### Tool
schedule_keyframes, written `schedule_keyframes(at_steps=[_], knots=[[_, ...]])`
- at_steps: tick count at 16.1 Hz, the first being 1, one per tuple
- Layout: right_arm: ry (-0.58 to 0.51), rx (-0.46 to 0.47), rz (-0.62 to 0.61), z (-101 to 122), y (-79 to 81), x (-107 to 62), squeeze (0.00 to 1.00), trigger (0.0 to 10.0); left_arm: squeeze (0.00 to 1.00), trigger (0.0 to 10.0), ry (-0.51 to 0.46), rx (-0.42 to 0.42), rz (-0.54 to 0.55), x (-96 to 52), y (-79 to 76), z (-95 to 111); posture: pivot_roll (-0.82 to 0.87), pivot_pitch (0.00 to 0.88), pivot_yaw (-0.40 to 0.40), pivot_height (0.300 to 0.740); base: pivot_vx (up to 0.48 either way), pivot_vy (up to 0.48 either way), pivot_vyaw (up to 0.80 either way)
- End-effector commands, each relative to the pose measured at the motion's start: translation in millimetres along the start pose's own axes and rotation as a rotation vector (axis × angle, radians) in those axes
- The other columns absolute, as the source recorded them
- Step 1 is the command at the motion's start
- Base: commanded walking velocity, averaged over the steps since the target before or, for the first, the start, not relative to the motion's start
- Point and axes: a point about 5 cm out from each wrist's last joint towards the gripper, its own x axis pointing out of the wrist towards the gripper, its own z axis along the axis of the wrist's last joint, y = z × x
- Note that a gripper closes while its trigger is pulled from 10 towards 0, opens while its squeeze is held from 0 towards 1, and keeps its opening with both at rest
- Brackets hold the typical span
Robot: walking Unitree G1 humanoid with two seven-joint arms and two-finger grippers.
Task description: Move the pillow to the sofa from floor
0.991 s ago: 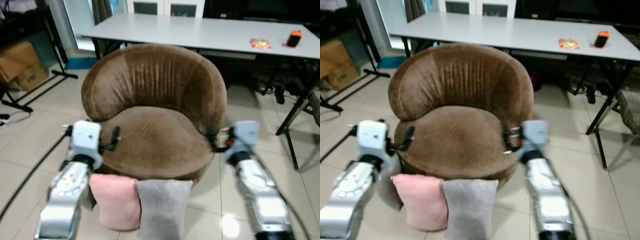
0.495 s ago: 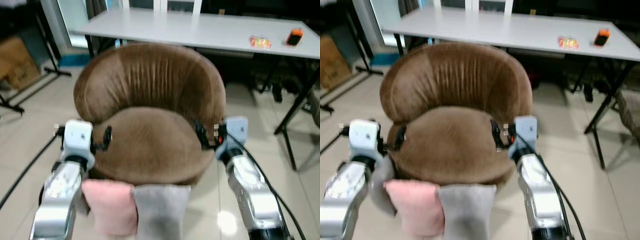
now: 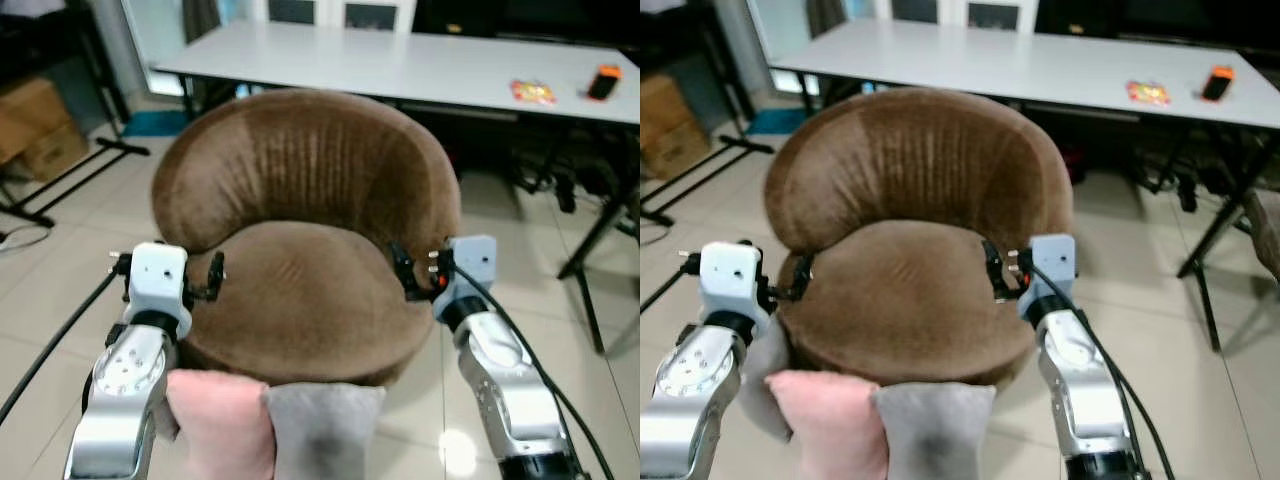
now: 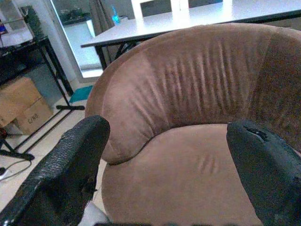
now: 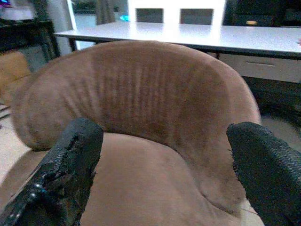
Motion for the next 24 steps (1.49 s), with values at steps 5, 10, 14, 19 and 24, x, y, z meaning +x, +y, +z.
schedule_keyframes(at_steps=[5, 10, 14, 19, 24], knots=[[-0.015, -0.041, 0.037, 3.8, 2.2, 2.2, 0.0, 10.0, 0.0, 10.0, -0.003, 0.026, 0.009, -0.6, -0.9, -0.6, -0.08, 0.0, -0.006, 0.74, 0.0, -0.15, 0.32], [-0.013, -0.028, 0.04, 2.7, 4.3, 2.9, 0.0, 10.0, 0.0, 10.0, -0.007, 0.031, 0.015, -1.0, 1.2, -0.1, -0.07, 0.0, -0.001, 0.74, 0.0, -0.384, 0.8], [-0.013, -0.004, 0.038, 1.8, 5.1, 2.4, 0.0, 10.0, 0.0, 10.0, -0.021, -0.001, 0.017, -0.5, 3.6, 1.3, -0.08, 0.0, 0.002, 0.74, 0.0, 0.0, 0.0], [-0.007, 0.003, 0.036, 1.1, 3.1, 2.9, 0.0, 10.0, 0.0, 10.0, -0.029, -0.023, 0.01, -1.4, 3.6, 1.6, -0.08, 0.0, -0.002, 0.74, 0.057, 0.0, 0.0], [-0.008, -0.001, 0.033, 0.8, 2.2, 4.1, 0.0, 10.0, 0.0, 10.0, -0.032, -0.029, 0.005, -2.5, 3.7, 1.1, -0.07, 0.0, -0.009, 0.74, 0.297, 0.0, -0.41]])
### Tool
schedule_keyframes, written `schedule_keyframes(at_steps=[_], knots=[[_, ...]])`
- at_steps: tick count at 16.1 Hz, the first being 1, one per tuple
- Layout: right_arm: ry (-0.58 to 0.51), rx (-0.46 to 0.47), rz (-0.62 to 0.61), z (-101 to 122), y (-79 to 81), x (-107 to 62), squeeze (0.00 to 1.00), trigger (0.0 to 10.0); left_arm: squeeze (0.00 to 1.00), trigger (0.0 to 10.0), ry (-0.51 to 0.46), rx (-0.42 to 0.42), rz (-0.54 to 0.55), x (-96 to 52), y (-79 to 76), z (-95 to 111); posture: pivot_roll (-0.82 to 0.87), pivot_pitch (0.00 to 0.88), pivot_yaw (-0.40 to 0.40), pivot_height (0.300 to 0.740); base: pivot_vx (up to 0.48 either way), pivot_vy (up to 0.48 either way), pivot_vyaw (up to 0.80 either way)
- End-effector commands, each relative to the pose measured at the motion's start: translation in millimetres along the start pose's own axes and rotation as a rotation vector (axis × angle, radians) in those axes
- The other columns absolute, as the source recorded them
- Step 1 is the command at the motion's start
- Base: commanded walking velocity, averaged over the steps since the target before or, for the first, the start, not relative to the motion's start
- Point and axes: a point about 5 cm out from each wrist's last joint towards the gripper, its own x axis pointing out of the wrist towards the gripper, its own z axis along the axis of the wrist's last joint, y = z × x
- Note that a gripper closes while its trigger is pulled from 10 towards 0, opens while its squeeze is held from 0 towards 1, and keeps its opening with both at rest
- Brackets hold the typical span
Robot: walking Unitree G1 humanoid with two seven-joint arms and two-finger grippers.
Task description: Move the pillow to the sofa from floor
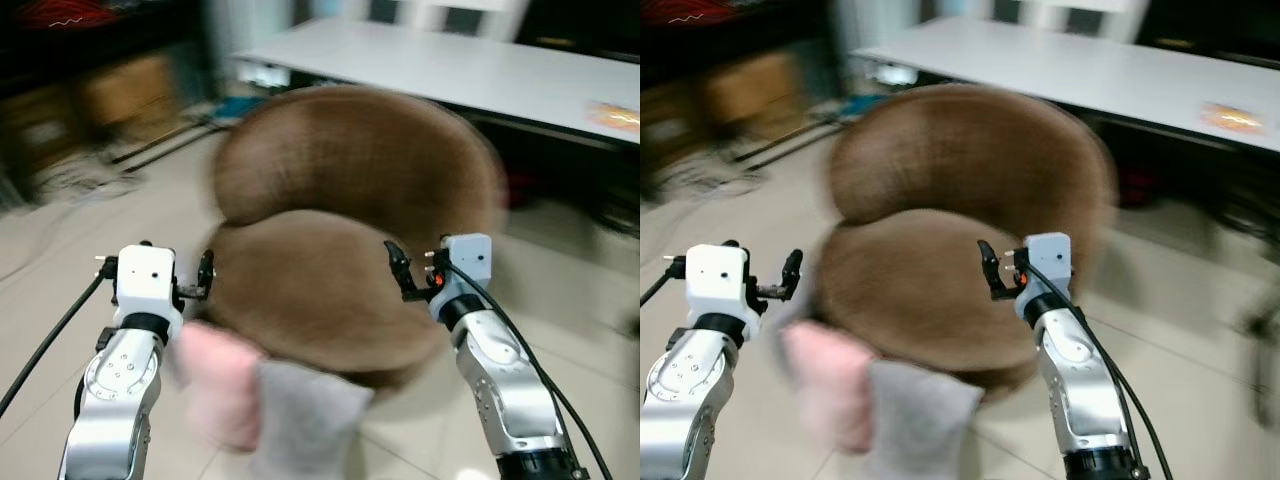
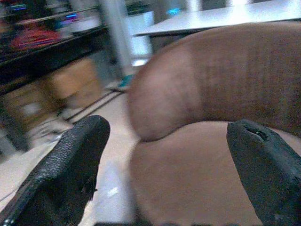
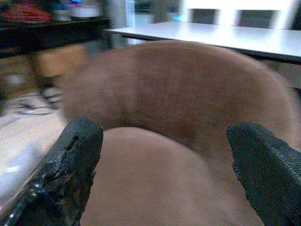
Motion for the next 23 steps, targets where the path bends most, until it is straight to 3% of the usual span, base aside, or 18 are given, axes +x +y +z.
schedule_keyframes(at_steps=[1, 8, 13, 17, 19, 23], knots=[[-0.011, 0.001, -0.003, 2.8, -1.3, 1.8, 0.0, 10.0, 0.0, 10.0, -0.012, -0.003, -0.02, 0.1, -2.7, 2.6, -0.07, 0.0, -0.009, 0.74, 0.307, 0.0, 0.0], [0.009, 0.009, 0.028, -1.1, -0.5, -2.0, 0.0, 10.0, 0.0, 10.0, -0.004, 0.031, -0.017, -0.9, -4.7, 0.2, -0.07, 0.0, -0.008, 0.74, 0.122, 0.0, 0.0], [0.036, 0.016, 0.065, -4.9, -1.0, -4.5, 0.0, 10.0, 0.0, 10.0, 0.01, 0.069, 0.011, -5.6, 4.6, -4.7, -0.07, 0.0, -0.01, 0.7, 0.0, 0.0, 0.0], [0.063, 0.004, 0.075, -8.1, -1.3, -4.5, 0.0, 10.0, 0.0, 10.0, 0.0, 0.041, 0.063, -15.0, 15.7, -6.7, -0.06, 0.0, -0.02, 0.65, 0.0, 0.0, 0.0], [0.077, 0.004, 0.057, -10.6, -1.3, -4.5, 0.0, 10.0, 0.0, 10.0, 0.011, 0.098, 0.055, -17.8, 21.1, -8.7, -0.05, 0.0, -0.028, 0.625, 0.0, 0.0, 0.0], [0.087, 0.001, 0.032, -13.3, -1.6, -3.5, 0.0, 10.0, 0.0, 10.0, 0.002, 0.094, 0.035, -18.0, 17.9, -8.2, -0.06, 0.0, -0.02, 0.595, 0.0, 0.0, 0.0]])
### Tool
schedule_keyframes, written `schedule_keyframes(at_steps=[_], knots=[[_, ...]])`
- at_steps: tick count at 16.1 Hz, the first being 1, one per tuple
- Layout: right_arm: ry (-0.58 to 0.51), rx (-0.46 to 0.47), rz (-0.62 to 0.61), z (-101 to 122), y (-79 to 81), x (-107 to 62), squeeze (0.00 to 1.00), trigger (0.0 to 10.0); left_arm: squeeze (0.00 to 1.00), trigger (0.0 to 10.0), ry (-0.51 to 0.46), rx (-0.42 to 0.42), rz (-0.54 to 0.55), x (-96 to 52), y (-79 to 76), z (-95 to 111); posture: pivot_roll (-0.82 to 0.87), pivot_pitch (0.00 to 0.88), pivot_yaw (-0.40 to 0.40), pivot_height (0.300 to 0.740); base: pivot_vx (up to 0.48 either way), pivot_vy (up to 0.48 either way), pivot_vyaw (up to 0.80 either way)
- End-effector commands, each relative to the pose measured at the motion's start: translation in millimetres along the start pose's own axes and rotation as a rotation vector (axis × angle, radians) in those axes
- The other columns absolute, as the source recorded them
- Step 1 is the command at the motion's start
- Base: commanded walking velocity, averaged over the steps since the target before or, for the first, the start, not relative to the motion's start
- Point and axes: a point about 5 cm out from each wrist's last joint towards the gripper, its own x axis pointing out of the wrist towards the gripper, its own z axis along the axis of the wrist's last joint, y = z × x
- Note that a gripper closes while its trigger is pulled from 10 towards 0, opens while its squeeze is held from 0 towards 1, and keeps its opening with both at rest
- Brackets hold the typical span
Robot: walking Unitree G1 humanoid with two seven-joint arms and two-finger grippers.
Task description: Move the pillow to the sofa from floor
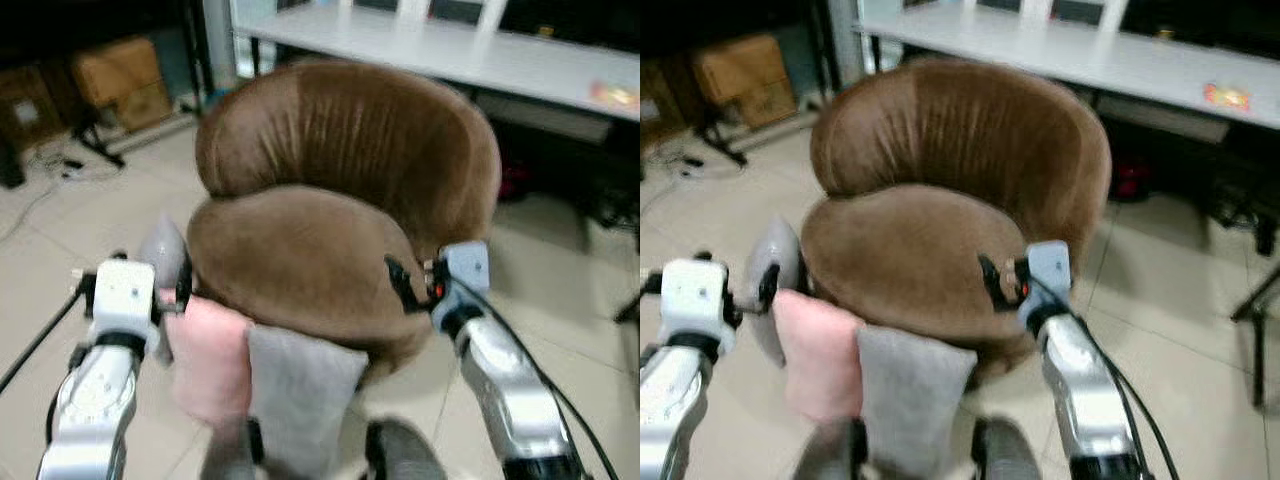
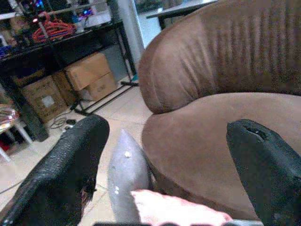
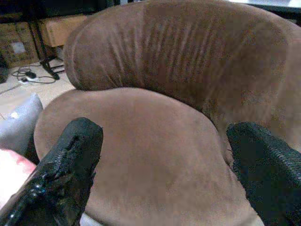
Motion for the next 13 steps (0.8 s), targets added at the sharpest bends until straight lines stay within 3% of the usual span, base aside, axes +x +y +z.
schedule_keyframes(at_steps=[1, 5, 13], knots=[[-0.007, -0.009, 0.008, 4.8, 1.3, 2.7, 0.0, 10.0, 0.0, 10.0, 0.004, -0.005, -0.02, -3.9, -2.8, -2.2, -0.06, 0.0, -0.018, 0.595, 0.0, 0.0, 0.0], [-0.009, -0.031, -0.005, 5.8, -0.1, 2.5, 0.0, 10.0, 0.0, 10.0, 0.018, -0.06, -0.021, -2.7, -1.2, -4.4, -0.06, 0.0, -0.016, 0.595, 0.0, 0.0, 0.0], [-0.006, -0.055, -0.045, 5.3, -2.9, 4.4, 0.0, 10.0, 0.0, 10.0, 0.018, -0.061, -0.036, -3.8, -1.3, -4.0, -0.06, 0.0, -0.016, 0.595, 0.387, 0.0, 0.0]])
